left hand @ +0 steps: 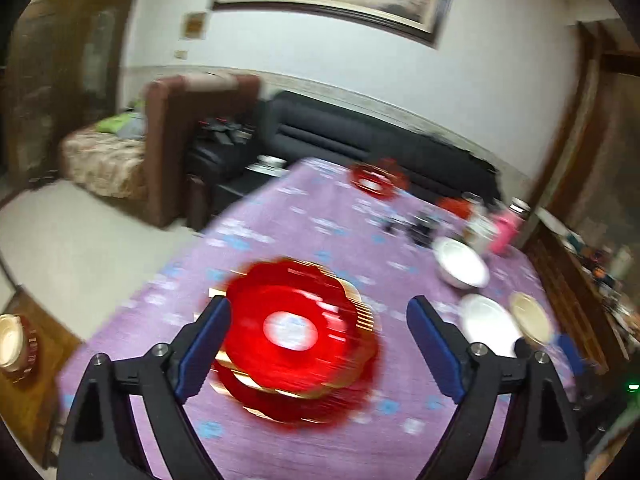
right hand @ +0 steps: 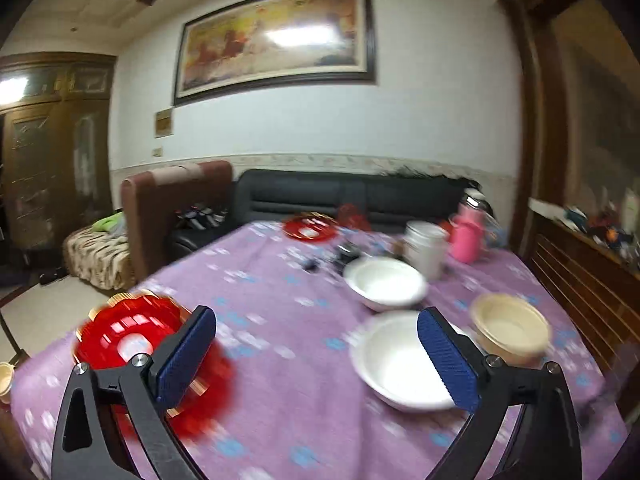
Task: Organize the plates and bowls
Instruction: 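Move both grippers to the large white paper bowl, then close both grippers on the white bowl rim and lift it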
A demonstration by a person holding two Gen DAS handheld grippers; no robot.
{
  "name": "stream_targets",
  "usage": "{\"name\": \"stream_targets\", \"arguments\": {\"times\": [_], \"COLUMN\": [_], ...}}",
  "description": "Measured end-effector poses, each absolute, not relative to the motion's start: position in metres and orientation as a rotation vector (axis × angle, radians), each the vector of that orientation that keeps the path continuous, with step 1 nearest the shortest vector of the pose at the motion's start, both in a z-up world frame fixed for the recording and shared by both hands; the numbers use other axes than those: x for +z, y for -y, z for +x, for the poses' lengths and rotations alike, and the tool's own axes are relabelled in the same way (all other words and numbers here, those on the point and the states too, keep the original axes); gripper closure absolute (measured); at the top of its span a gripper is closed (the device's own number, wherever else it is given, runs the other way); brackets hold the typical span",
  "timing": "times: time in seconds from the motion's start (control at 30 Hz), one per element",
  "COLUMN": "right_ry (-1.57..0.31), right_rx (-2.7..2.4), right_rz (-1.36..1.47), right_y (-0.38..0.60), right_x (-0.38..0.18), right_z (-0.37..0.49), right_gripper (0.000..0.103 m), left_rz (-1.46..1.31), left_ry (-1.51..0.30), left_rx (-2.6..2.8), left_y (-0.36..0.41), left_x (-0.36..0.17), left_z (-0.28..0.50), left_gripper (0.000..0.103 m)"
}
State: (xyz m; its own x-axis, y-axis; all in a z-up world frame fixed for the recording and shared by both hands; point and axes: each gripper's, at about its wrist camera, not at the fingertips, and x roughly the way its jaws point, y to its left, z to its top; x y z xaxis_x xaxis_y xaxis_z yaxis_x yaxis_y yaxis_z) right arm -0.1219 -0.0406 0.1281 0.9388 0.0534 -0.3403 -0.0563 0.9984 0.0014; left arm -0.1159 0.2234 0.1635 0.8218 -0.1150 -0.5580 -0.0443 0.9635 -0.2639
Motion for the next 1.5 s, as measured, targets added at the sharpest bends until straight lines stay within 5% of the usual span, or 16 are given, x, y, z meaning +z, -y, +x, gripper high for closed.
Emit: {"name": "stream_targets", "arguments": {"times": [0.33,1.1,1.5], "right_ry": [-0.561,-0.632,-0.682], "right_rx": [-0.132,-0.110,-0.093], "right_rz": [0.179,0.454,0.357], "right_y": [0.183,0.236,0.219], "right_x": [0.099,0.052,0.046], "right_z": [-0.123,-0.021,-0.012], "right_gripper": [0.001,0.001,0.020], "left_rz": [-0.185,-0.156,-0.147], "left_ry": [-0.777,-0.917,-1.062], "left_rx": [-0.223,-0.249,-0.275], "left_y": [-0.129,-0.038,0.012], "left_x": [0.128,0.094,0.034], "left_z": [-0.091,-0.009,0.060], "left_gripper": [0.014,0.014,0.014]}}
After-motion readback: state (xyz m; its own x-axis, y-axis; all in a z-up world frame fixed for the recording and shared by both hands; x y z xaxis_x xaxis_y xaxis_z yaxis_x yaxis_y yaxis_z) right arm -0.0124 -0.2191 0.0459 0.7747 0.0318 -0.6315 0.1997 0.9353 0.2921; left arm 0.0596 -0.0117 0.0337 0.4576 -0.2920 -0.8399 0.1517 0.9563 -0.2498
